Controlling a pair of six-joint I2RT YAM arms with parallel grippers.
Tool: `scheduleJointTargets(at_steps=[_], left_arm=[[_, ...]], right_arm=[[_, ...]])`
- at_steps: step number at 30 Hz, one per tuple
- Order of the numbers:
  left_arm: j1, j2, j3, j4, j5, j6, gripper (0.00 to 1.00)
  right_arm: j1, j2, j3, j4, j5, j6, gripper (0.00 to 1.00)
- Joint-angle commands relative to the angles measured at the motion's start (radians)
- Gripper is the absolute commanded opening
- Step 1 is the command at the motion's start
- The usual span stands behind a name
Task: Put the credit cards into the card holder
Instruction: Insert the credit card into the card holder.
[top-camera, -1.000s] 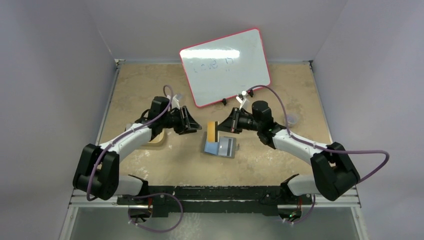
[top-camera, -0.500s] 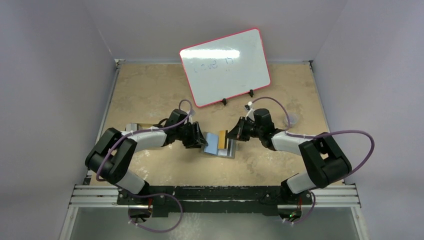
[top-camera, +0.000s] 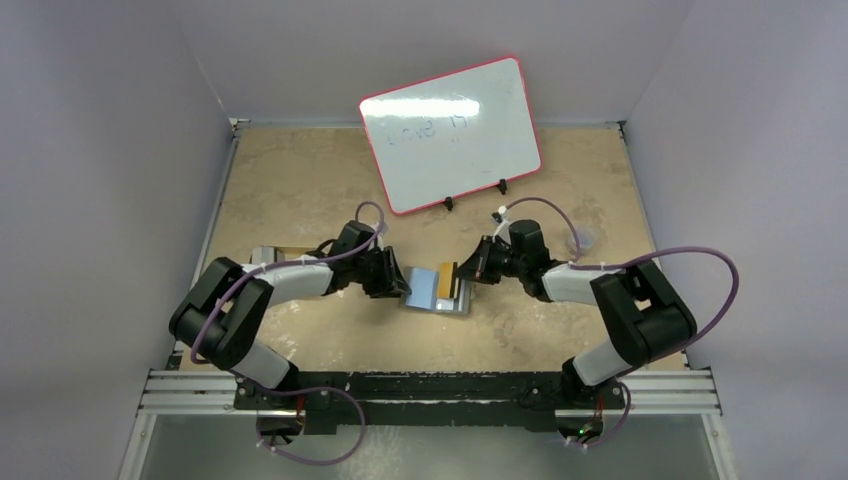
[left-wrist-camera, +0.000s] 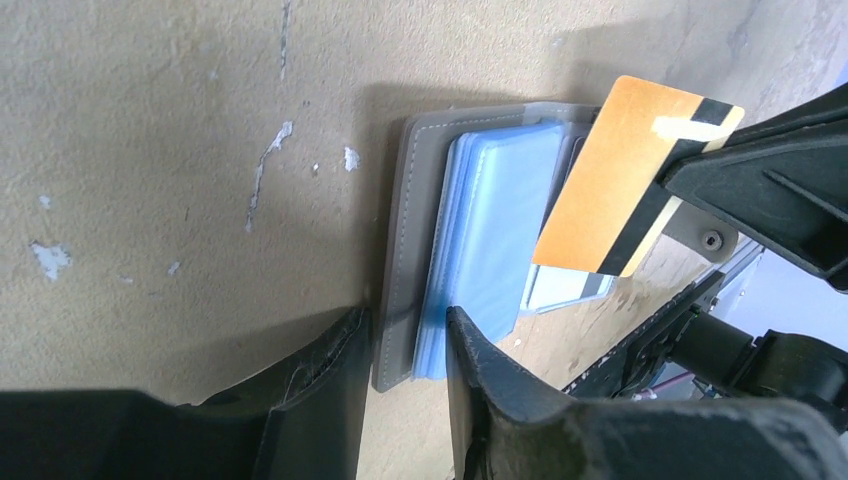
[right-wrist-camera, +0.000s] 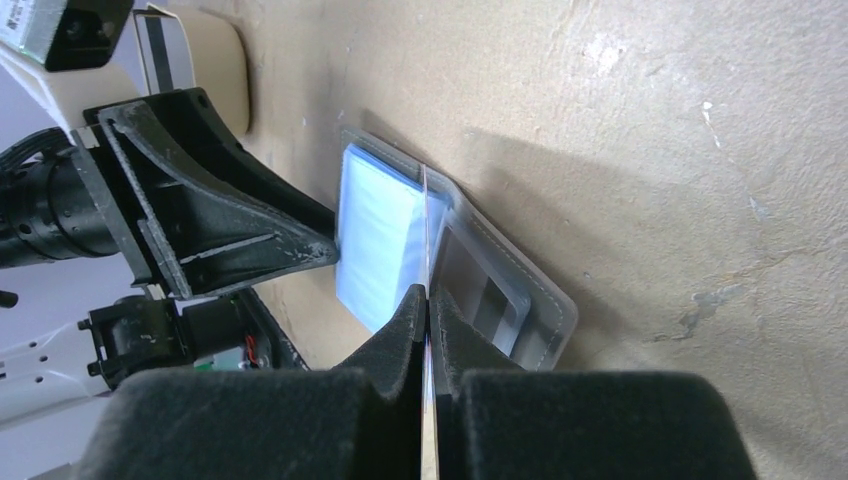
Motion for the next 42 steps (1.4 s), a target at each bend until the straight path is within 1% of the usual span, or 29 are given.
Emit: scheduleJointTargets(at_steps=[1,7,10,17,27,33,42], left_arm=[[-0.004,-0.051,-0.022,0.015,-0.019,0.006,0.31],[-0.007,-0.041,-0.042,0.026,-0.014,0.003,0.14],[-0.010,-0.039,-0.050,0.032,-0.014,0.000,0.08],[-0.024,-0.039,-0.072,0.061,-0.025,-0.028,0.01],[-0.042,-0.028,-0.072,0.066,-0.048,-0.046,0.00],[-0.050,-0.021,-0.077,0.060,-0.062,-0.051,0.00],[-0.065,-0.013,-0.078,0.060,-0.081,-0.063,0.00]], right_arm=[[-0.006,0.020,-0.018,0.088,-0.044,0.022,0.00],[-0.008,0.041,-0.033,0.138,-0.064,0.053,0.00],[-0.007,0.050,-0.041,0.156,-0.066,0.063,0.00],[-0.007,0.059,-0.052,0.174,-0.065,0.063,0.00],[-0.007,0.049,-0.062,0.177,-0.032,0.048,0.00],[-0.008,0.033,-0.082,0.163,0.016,0.019,0.00],[-0.004,0.030,-0.114,0.181,0.025,0.010,0.00]])
